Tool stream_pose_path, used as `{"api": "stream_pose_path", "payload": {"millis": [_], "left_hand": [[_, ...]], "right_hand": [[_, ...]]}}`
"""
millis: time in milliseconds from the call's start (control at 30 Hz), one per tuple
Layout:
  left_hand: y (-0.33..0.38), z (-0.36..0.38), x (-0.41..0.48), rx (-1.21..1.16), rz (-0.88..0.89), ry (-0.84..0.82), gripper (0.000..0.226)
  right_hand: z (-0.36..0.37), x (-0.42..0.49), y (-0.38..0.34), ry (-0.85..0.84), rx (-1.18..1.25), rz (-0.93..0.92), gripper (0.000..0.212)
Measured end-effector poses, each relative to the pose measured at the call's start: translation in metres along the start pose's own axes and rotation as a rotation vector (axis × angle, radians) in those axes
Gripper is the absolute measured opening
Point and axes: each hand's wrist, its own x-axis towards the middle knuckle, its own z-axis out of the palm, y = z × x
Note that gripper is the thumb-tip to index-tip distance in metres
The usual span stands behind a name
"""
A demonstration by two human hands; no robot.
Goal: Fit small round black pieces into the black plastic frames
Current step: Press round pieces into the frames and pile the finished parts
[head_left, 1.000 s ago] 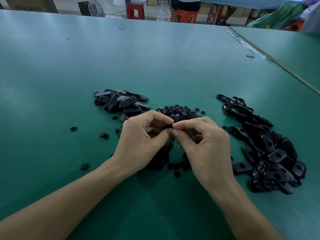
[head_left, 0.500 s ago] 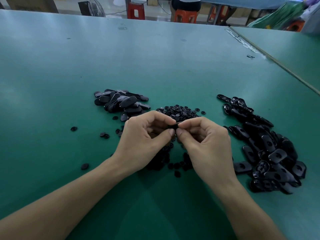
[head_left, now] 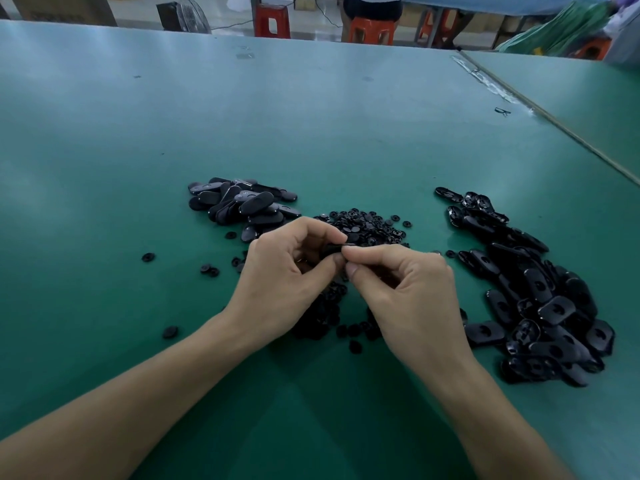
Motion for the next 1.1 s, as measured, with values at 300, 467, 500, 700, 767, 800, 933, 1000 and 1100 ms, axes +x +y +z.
{"api": "stream_pose_path", "payload": {"millis": [300, 467, 500, 700, 767, 800, 933, 1000, 1100], "left_hand": [[0.004, 0.000, -0.002, -0.049, 0.004, -0.035, 0.022], [0.002, -0.001, -0.001, -0.080, -0.012, -0.030, 0.023], [0.001, -0.002, -0.001, -0.083, -0.016, -0.032, 0.023], [0.000, -0.002, 0.000, -0.118, -0.045, -0.042, 0.027], [0.000, -0.002, 0.000, -0.119, -0.046, -0.046, 0.029], [0.000, -0.002, 0.000, -0.115, -0.044, -0.047, 0.029], [0.000, -0.001, -0.001, -0.107, -0.053, -0.038, 0.027], [0.001, -0.001, 0.000, -0.117, -0.063, -0.035, 0.026], [0.004, -0.001, 0.000, -0.128, -0.067, -0.027, 0.025]], "right_hand": [[-0.013, 0.007, 0.002, -0.052, -0.031, 0.006, 0.031], [-0.017, 0.009, 0.003, -0.088, -0.009, 0.018, 0.020], [-0.018, 0.009, 0.004, -0.091, -0.011, 0.022, 0.018], [-0.017, 0.008, 0.004, -0.109, -0.048, 0.057, 0.010], [-0.018, 0.008, 0.003, -0.106, -0.054, 0.067, 0.009], [-0.018, 0.008, 0.002, -0.104, -0.051, 0.073, 0.009], [-0.016, 0.009, 0.001, -0.090, -0.054, 0.091, 0.012], [-0.015, 0.009, 0.000, -0.087, -0.060, 0.103, 0.013], [-0.017, 0.008, -0.001, -0.097, -0.046, 0.104, 0.012]]}}
